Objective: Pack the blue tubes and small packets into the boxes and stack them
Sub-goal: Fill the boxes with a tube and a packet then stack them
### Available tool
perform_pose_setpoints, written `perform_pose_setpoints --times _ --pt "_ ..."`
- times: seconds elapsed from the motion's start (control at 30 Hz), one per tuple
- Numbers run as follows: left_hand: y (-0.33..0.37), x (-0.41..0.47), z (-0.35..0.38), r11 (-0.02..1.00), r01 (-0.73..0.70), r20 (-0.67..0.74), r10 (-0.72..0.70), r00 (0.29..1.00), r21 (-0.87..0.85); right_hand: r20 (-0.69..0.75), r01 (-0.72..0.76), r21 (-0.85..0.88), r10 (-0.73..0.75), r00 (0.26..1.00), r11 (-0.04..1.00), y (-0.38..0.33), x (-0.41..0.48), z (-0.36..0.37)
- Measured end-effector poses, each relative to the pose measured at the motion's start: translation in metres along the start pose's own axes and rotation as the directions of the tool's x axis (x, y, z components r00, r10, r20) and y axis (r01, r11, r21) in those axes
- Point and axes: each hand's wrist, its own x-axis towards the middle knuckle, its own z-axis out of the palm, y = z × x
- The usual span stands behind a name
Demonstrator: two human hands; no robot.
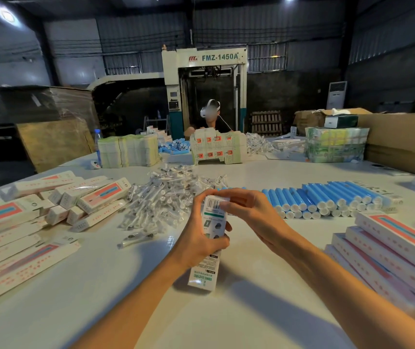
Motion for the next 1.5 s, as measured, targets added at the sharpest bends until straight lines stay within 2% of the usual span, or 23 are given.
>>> perform_pose_setpoints --times 0.23,0.37,0.67,0.97,1.1,1.2,1.23,1.3,1.37,1.5 --pt "-0.006 0.002 0.005 0.999 0.006 -0.045 -0.007 0.999 -0.034 -0.178 0.115 0.027 -0.109 0.978 0.993 0.013 -0.007 0.011" --pt "-0.008 0.001 0.004 0.999 -0.005 -0.064 0.002 0.998 -0.048 -0.163 0.163 0.051 -0.153 0.975 0.985 0.015 -0.006 0.013" --pt "-0.009 0.0 0.004 0.999 -0.008 -0.081 0.005 0.997 -0.04 -0.139 0.154 0.033 -0.148 0.979 0.987 0.013 -0.005 0.011" --pt "-0.015 0.0 0.01 0.996 0.051 -0.132 -0.06 0.989 -0.071 -0.181 0.033 -0.027 -0.038 0.983 0.999 0.023 -0.003 0.017" --pt "-0.017 0.003 0.009 0.987 0.041 -0.261 -0.082 0.962 -0.157 -0.135 -0.145 0.183 0.171 0.976 0.972 0.031 -0.008 0.028" --pt "-0.019 0.004 0.008 0.99 0.035 -0.35 -0.08 0.933 -0.134 -0.027 -0.337 0.188 0.347 0.937 0.923 0.035 -0.015 0.044" --pt "-0.018 0.004 0.009 0.992 0.031 -0.359 -0.073 0.93 -0.124 -0.009 -0.384 0.238 0.398 0.917 0.892 0.036 -0.017 0.048" --pt "-0.019 0.002 0.011 0.995 0.013 -0.348 -0.048 0.936 -0.101 0.045 -0.424 0.352 0.438 0.898 0.834 0.037 -0.02 0.053" --pt "-0.02 0.001 0.01 0.998 -0.007 -0.295 -0.013 0.956 -0.067 0.034 -0.418 0.394 0.442 0.897 0.819 0.033 -0.023 0.052" --pt "-0.025 -0.002 0.009 0.98 0.018 -0.1 -0.039 0.994 -0.199 0.056 -0.386 0.311 0.389 0.919 0.868 0.016 -0.036 0.038"
